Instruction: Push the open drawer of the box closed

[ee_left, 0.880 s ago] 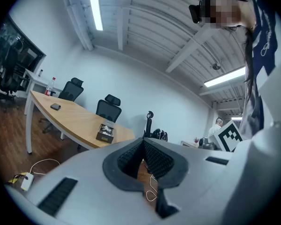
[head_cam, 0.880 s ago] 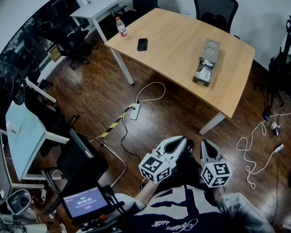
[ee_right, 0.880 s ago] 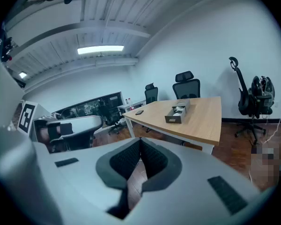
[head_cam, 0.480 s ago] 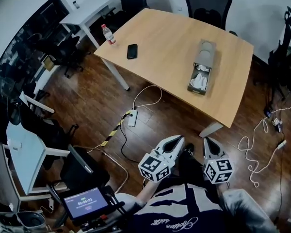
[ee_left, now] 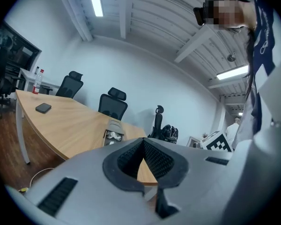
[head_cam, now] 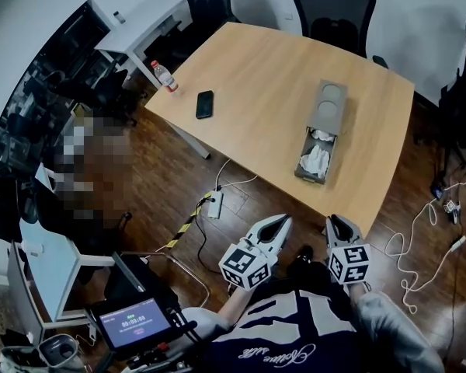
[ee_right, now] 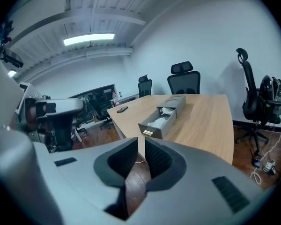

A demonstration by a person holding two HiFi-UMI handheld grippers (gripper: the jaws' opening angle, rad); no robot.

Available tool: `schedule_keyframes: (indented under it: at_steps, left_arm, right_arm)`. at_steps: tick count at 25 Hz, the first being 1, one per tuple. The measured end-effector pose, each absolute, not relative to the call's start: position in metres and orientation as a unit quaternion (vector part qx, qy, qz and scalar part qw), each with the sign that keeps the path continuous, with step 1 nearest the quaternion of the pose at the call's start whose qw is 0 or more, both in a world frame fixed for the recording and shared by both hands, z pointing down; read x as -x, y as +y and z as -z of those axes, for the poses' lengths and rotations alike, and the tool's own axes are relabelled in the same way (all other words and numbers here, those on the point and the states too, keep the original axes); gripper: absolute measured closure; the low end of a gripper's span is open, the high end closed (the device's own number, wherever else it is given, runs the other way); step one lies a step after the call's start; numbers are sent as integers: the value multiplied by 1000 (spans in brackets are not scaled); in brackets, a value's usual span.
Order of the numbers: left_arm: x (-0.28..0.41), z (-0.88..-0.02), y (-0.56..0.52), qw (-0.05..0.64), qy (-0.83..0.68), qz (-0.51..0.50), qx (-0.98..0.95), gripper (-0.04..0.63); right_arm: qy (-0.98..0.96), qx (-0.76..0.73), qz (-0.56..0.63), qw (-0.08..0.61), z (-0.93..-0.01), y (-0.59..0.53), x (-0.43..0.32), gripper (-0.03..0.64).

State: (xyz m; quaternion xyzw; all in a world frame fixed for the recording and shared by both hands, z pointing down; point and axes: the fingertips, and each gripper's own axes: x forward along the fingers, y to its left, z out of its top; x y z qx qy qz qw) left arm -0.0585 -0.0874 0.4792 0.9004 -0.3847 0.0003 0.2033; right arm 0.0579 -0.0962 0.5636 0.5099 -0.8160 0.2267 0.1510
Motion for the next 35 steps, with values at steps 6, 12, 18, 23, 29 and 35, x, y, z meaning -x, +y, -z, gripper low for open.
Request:
schedule_keyframes:
  at_steps: [6,12,18,23,29,35]
  left_arm:
    - [49,-486,-120,196,-404,-15,-893,594]
    - [48,-491,-133,203,-418,-33,-885,594]
    - [44,-496,-153,211,-410,-50,-886,594]
    - [29,-503,-179,218,-383,-58,-896,594]
    - [31,-512,-222,218,-365,-64,-903,594]
    - [42,-516,-277,218,-348,-69,-909,594]
  right_arm:
    - [-825,-487,-222,180,-595,-140,-63,565]
    - [-813,-490,-236,208,-627,-175,-68,539]
    - [-801,-493,-248,233,-650,-207,-62,518]
    - [-803,-483,-244,250,-659,-226,-57,518]
    - [-810,-475,-227,260,-662,-226,-48,517]
    - [-786,-499,-286,228,-664,-227,-55,517]
